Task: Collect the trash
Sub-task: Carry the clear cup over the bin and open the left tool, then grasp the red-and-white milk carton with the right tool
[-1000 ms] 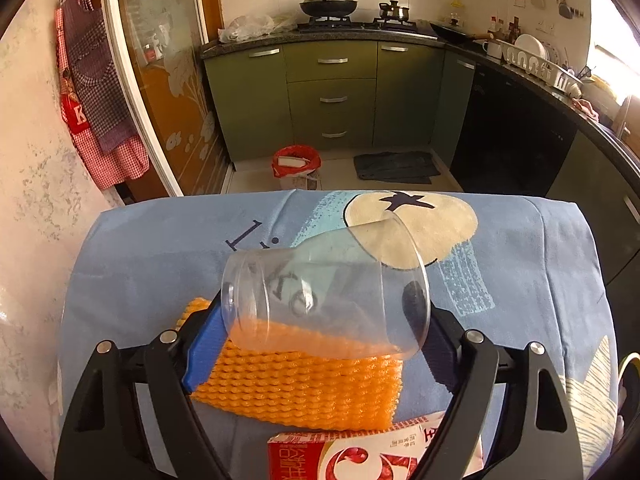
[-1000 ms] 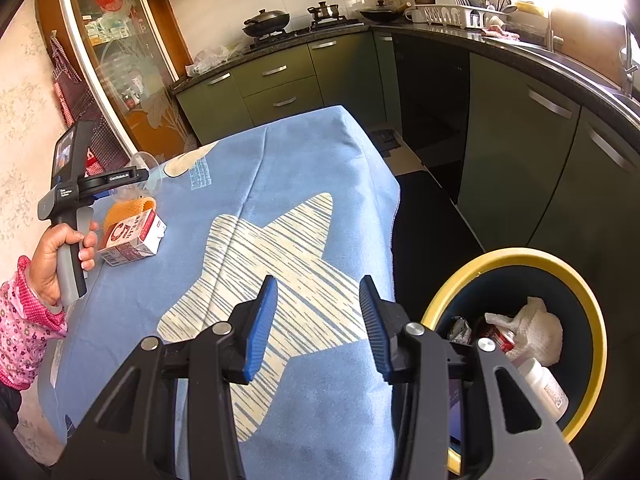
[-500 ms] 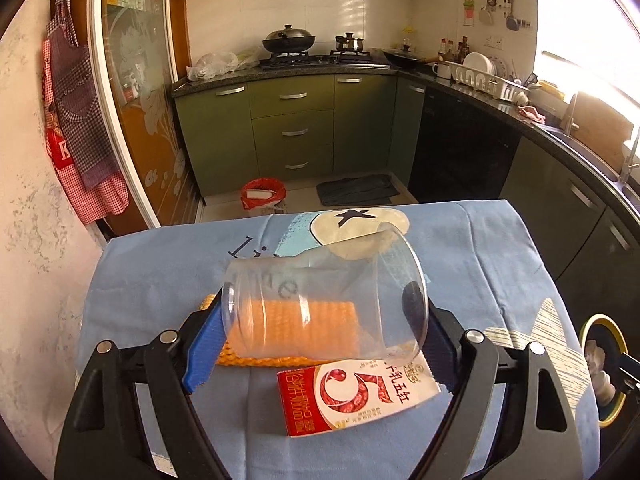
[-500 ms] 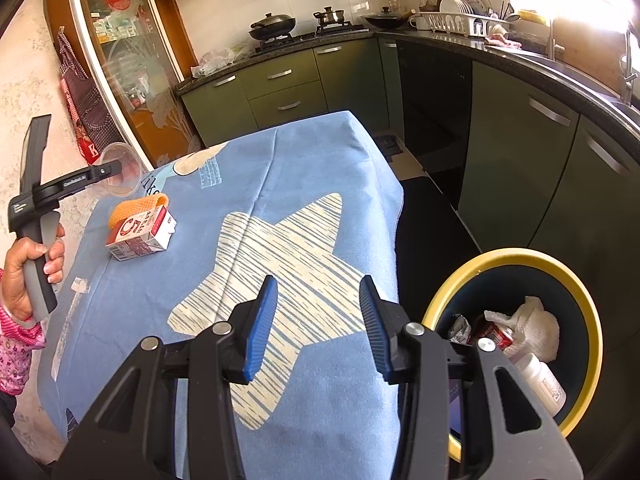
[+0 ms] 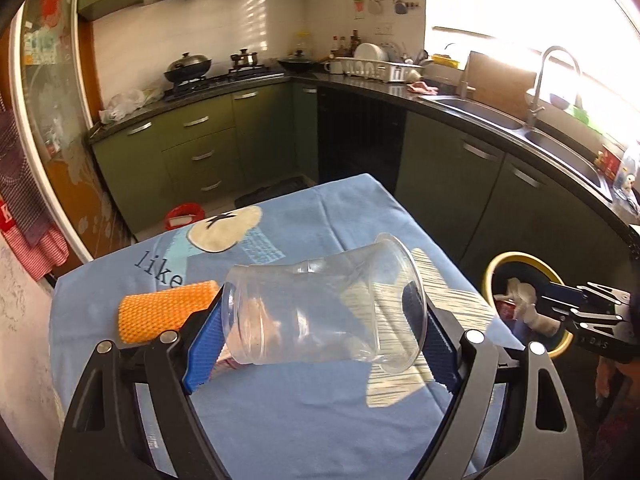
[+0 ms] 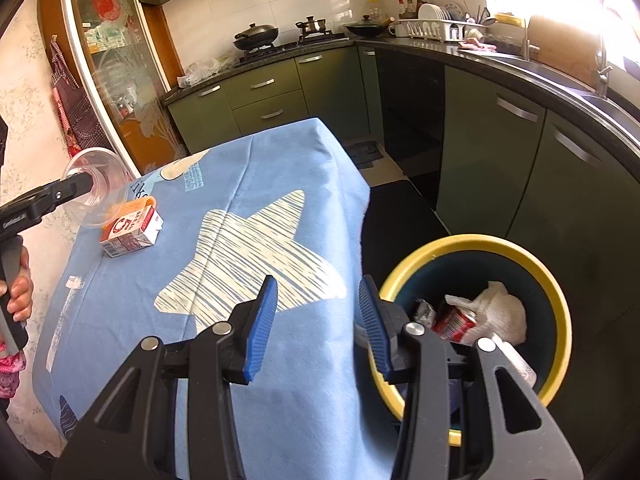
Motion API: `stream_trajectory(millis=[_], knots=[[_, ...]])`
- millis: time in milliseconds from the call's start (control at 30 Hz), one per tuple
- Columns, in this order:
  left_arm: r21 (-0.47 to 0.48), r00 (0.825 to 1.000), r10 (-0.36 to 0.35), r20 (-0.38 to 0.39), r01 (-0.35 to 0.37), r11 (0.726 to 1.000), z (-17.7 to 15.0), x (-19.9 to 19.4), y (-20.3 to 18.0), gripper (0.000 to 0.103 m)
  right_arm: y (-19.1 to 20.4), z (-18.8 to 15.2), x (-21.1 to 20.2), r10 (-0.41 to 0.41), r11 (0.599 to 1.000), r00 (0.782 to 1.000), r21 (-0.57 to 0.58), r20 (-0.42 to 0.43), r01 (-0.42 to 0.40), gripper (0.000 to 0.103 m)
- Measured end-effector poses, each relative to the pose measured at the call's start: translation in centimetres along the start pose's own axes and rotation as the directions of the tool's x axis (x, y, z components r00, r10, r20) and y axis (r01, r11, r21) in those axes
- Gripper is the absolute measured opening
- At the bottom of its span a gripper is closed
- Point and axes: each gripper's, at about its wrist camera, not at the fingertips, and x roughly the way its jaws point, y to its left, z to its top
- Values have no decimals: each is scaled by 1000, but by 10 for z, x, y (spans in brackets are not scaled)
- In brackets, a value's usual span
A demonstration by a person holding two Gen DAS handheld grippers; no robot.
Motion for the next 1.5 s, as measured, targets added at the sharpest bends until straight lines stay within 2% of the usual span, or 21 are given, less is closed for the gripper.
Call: stream_trajectory(millis=[233,500,600,733,833,933,1000,1067,1200,1367,1500], knots=[[114,989,-147,-22,148,982,-3,-5,-84,83,-39,-15,-32,-82,995,996,58,29,81,41],[241,960,-275,-63,281,929,5,17,-182,83,-97,-44,-75,-194,967,980,177,44,183,41],[274,943,-319,-99,334,902,8,35,-218,83,-110,-54,-85,-218,957,975,204,40,206,41],[286,924,-343,-168,379,880,9,76,-260,83,-122,-64,-92,-235,947,972,230,30,222,41],[287,921,-334,-200,381,879,10,111,-280,83,-126,-67,-93,-239,944,971,241,26,226,41],[287,924,-316,-216,369,884,8,138,-293,93,-126,-67,-93,-235,944,972,243,23,222,41],[278,928,-305,-215,357,892,8,144,-293,93,-123,-66,-92,-232,946,972,238,23,220,41],[257,923,-323,-209,371,893,9,136,-285,93,-122,-66,-91,-229,947,973,235,25,217,41],[287,938,-325,-123,347,893,9,97,-254,97,-120,-66,-85,-222,949,975,232,15,212,41],[276,948,-314,-55,316,908,-9,38,-191,98,-110,-59,-69,-193,963,981,191,-11,192,41],[216,963,-268,-22,266,940,-28,0,-130,98,-87,-44,-49,-156,982,987,101,-38,160,45]])
